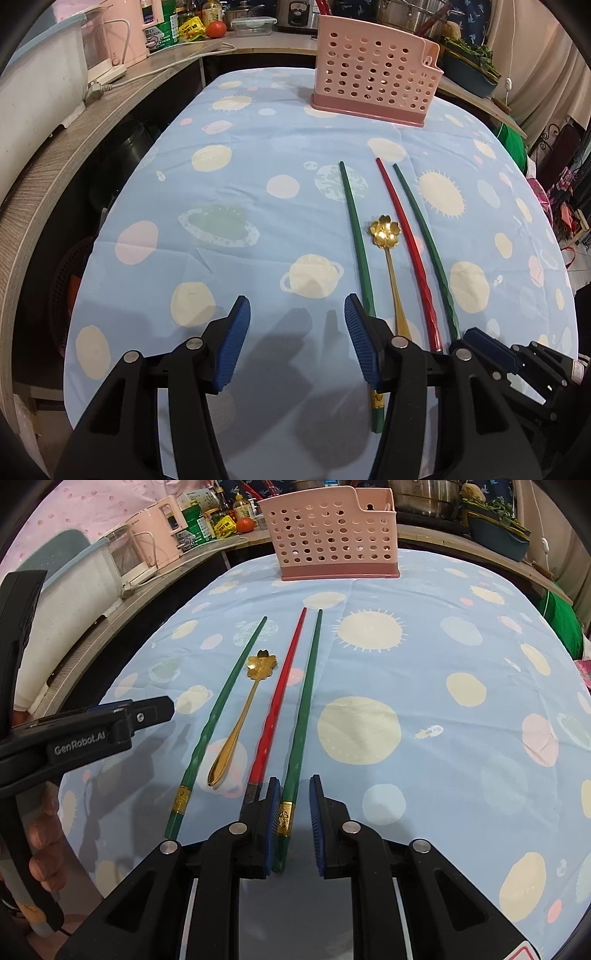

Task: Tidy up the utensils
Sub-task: 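Grasp a green chopstick with the right tool while the left tool grasps another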

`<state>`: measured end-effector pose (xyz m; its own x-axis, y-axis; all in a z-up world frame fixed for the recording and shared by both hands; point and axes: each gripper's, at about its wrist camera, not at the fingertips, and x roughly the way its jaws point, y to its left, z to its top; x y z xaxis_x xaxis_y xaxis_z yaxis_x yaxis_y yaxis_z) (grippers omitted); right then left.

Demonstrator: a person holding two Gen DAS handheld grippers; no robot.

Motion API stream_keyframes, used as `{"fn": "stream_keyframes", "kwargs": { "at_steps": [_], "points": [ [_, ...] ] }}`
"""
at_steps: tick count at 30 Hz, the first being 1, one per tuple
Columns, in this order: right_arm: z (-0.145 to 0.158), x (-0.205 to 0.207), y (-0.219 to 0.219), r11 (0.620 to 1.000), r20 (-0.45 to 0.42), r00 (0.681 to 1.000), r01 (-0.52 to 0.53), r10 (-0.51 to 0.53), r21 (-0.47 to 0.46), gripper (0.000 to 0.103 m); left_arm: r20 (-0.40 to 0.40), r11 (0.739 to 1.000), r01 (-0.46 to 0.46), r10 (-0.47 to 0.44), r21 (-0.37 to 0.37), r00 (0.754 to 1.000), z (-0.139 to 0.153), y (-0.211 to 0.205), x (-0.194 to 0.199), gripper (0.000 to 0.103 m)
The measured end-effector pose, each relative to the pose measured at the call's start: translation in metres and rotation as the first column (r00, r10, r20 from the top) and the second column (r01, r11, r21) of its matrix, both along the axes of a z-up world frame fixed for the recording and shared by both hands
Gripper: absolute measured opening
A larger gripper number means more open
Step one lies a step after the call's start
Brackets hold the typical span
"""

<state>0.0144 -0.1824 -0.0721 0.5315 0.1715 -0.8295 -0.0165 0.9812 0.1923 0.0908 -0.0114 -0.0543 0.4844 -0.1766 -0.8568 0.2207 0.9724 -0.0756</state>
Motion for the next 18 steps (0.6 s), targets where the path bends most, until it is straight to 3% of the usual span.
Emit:
{"fn": "stream_keyframes", "kwargs": {
  "at_steps": [2,18],
  "points": [
    [-0.001,0.001,-0.002,1.000,0.000,1.000,0.009,-0.009,-0.001,0.007,-0.008,1.000,0.008,-0.008,-0.002,1.000,-0.001,-0.002,-0.004,0.052],
    [0.000,-0.002,-0.019,0.998,0.000,0.998,0.064,-0.064,0.021,0.007,-0.087,0.995,0.100,-0.099,0.006,0.991,-0.019,-0.019,-0.032,0.056]
  ]
}}
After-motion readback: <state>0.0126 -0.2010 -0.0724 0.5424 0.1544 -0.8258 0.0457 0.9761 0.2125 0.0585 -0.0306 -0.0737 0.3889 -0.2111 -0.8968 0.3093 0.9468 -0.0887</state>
